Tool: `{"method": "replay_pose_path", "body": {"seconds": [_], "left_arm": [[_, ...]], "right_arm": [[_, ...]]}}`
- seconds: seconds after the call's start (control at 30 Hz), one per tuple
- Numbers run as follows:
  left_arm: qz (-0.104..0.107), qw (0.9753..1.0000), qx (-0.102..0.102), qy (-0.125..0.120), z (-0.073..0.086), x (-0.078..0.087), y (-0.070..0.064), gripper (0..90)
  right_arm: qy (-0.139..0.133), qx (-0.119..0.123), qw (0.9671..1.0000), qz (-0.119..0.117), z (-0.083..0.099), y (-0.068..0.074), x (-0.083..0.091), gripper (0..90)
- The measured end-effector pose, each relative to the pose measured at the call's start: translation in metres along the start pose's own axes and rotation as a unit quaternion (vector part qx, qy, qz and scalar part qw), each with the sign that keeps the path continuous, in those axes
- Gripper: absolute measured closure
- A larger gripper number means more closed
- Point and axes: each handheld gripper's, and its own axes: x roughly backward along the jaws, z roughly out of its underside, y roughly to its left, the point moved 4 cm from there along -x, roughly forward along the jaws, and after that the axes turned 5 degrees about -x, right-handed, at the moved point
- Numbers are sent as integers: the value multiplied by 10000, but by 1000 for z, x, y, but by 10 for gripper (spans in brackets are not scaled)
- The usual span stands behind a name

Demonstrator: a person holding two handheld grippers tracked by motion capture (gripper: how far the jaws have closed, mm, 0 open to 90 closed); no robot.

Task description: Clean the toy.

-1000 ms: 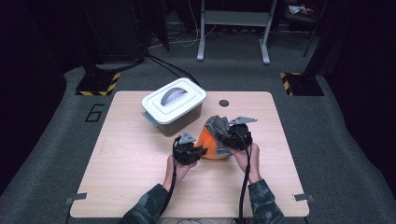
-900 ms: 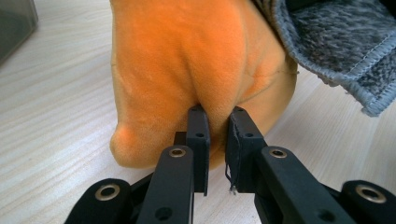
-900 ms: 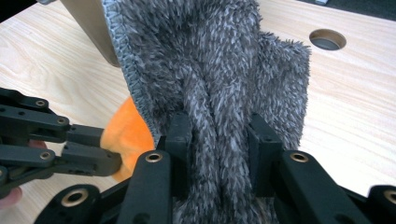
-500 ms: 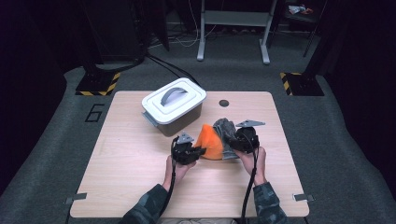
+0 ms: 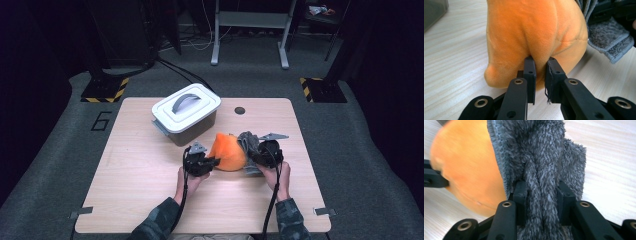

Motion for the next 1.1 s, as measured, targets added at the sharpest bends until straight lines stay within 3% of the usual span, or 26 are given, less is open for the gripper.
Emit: {"method": "replay_pose_path", "body": {"seconds": [0.1, 0.23, 0.47, 0.63, 0.87, 1.1], "left_arm": [[-11, 10000, 27, -17, 1, 0, 1, 800], [-2, 10000, 64, 3, 0, 0, 2, 799], [2, 10000, 22, -6, 1, 0, 2, 798], [10, 10000, 88, 5, 0, 1, 4, 798], [-14, 10000, 49, 1, 0, 0, 3, 798], [11, 10000, 48, -9, -1, 0, 1, 797]], "right_arm": [[46, 1, 10000, 39, 4, -6, -4, 671], [182, -183, 9996, 117, 11, -11, -11, 673], [445, -182, 9983, 330, 21, -18, -23, 673], [288, -157, 9989, 346, 13, -19, -14, 674], [-204, 202, 9995, 91, -21, 5, 17, 674], [-287, 504, 9976, -372, -44, 44, 17, 672]]}}
